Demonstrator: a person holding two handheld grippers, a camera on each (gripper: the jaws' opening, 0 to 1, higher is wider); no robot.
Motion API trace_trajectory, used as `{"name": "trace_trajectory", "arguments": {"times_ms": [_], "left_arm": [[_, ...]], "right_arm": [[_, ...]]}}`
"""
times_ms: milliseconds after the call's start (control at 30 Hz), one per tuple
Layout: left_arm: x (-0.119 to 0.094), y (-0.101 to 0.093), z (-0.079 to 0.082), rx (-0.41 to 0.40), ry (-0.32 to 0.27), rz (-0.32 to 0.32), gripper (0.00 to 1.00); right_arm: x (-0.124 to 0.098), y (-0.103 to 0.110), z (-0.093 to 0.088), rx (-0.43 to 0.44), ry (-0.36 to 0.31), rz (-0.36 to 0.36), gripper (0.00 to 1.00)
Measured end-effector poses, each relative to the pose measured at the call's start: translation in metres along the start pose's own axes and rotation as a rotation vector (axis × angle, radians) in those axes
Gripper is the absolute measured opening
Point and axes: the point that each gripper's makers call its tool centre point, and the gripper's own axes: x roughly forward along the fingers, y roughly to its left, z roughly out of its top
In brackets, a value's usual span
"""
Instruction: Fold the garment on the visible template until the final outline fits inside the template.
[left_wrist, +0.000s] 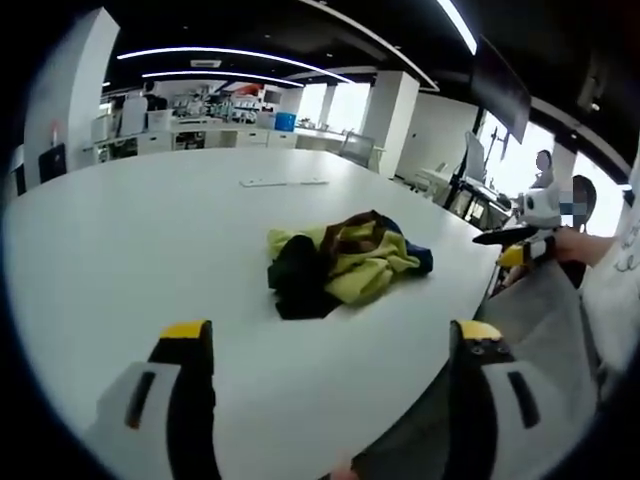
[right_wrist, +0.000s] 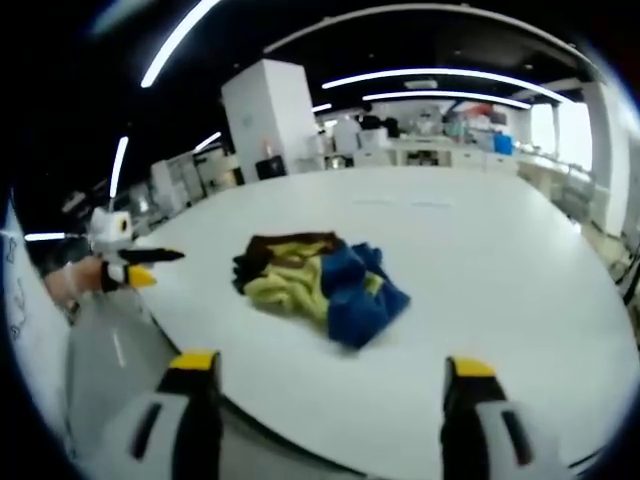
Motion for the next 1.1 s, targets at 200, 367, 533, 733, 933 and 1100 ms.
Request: {"name": "trace_trajectory", "arguments": {"times_ms": [200,367,533,733,933,1100], "left_arm": [[0.000,-0.001,0.001,0.003,-0.006,0.005,0.95],[-0.002,-0.002,0.004,0.014,-0.006,0.007,0.94],[-0.002,0.000,0.009,0.039,-0.010,0.008,0.93],[0.006,0.001,0.013,0.082,0.007,-0.013,0.89],[0.018,0.002,0.021,0.117,-0.001,-0.036,0.85],[0.033,-0.003,0.024,0.148,0.018,-0.083,0.75]], "right_arm": [[-0.001,0.000,0.000,0.000,-0.001,-0.001,0.92],[0.000,0.000,0.004,-0.010,-0.008,0.003,0.91],[0.000,-0.004,0.009,-0.015,-0.019,0.001,0.91],[0.004,-0.004,0.015,-0.044,-0.015,0.009,0.89],[0.011,-0.006,0.026,-0.059,-0.019,0.016,0.86],[0.021,-0.008,0.031,-0.070,-0.011,0.029,0.84]]}}
